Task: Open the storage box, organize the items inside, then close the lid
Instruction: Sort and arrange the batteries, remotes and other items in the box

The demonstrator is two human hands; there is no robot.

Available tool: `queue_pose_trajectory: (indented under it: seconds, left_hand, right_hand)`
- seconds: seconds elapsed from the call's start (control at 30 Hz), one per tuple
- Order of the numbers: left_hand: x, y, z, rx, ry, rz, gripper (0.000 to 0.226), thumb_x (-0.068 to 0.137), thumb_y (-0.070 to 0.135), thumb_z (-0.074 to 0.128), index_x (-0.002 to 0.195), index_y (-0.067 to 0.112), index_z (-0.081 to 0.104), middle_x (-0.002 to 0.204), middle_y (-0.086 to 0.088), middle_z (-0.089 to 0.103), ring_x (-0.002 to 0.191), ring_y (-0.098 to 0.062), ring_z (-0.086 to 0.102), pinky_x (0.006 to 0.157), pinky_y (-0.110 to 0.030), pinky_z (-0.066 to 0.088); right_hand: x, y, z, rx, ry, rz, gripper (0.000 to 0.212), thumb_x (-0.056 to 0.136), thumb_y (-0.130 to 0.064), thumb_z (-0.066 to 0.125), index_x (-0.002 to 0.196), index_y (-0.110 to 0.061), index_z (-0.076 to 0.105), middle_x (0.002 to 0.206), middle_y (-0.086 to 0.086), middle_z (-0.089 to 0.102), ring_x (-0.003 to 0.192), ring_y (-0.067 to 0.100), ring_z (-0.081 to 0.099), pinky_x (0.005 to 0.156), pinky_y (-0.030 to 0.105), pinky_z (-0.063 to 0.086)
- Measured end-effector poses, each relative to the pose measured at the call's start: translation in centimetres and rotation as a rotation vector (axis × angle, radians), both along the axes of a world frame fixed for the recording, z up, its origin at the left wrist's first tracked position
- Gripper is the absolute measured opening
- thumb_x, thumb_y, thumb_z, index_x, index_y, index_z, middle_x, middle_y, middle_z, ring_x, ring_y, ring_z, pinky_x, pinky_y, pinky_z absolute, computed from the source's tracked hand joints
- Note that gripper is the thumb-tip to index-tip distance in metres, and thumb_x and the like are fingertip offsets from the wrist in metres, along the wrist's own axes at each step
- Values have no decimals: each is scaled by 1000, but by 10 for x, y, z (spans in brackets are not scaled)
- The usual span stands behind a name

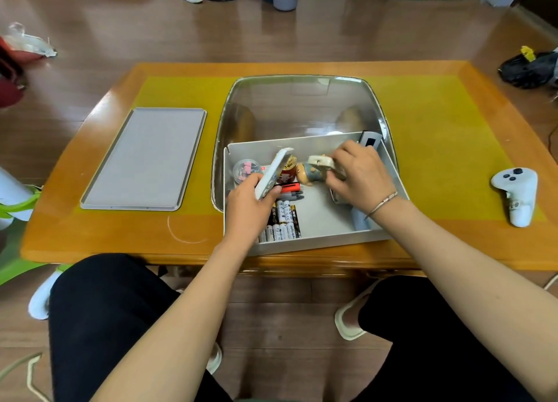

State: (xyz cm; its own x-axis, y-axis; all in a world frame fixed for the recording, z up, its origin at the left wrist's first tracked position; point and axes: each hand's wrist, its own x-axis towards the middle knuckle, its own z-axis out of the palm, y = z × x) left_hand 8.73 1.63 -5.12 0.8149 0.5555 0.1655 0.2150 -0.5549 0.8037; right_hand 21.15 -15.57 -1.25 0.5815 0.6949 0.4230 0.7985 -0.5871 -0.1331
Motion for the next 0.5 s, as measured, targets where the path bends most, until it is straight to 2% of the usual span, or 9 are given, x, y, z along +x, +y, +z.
queue_pose_trajectory:
  seconds: [0.07,0.1,0.17,0.23,0.3,0.37,0.43,0.5]
  left_hand:
    - [0,0,2,-28,-14,-13,28,87,27,69,112,14,63,92,5,63,82,-17,59,68,-33,54]
    - [1,-1,4,-38,-23,-24,31,87,27,69,115,15,63,92,7,61,82,-13,58,67,-26,52]
    - [2,-3,7,-50,-30,-41,34,85,30,71,116,17,64,87,12,59,75,-1,56,59,-7,43]
    - [2,-7,10,-42,-9,-71,35,82,33,73,114,19,66,83,15,59,72,6,53,55,-2,40]
    - [4,-10,12,-33,3,-114,36,80,31,75,112,18,68,85,12,62,72,5,54,59,-1,40]
    - [6,-11,12,-16,14,-144,34,79,30,77,109,16,68,90,4,67,75,-6,59,61,-8,44]
    - [8,-10,11,-33,45,-155,35,79,29,77,108,13,68,98,-3,69,85,-15,62,66,-18,46]
    - [10,-9,8,-51,69,-161,38,79,30,77,111,12,66,103,-4,69,89,-15,62,65,-15,46]
  right_hand:
    - [-4,-4,11,153,58,35,17,78,-10,65,93,-2,63,82,11,59,73,23,52,66,33,40]
    - [-5,-4,15,203,114,58,17,78,-8,65,94,-3,62,81,8,58,72,19,50,66,29,39]
    - [-8,-1,18,257,299,73,18,79,-7,66,96,-5,61,75,0,58,68,12,50,64,23,41]
    - [-13,4,17,305,508,67,20,80,-5,67,98,-8,59,71,-9,55,62,3,49,61,13,39]
    - [-18,7,14,388,695,74,21,81,1,66,99,-6,57,73,-8,54,62,4,47,60,9,37]
    - [-21,7,13,480,855,104,23,81,7,63,98,-6,54,77,0,55,66,13,46,60,14,40]
    - [-21,6,12,523,932,130,25,82,11,61,97,-7,53,80,6,56,67,18,46,64,22,44]
    - [-20,4,11,519,939,139,27,81,11,62,98,-8,54,82,7,59,64,13,50,67,22,48]
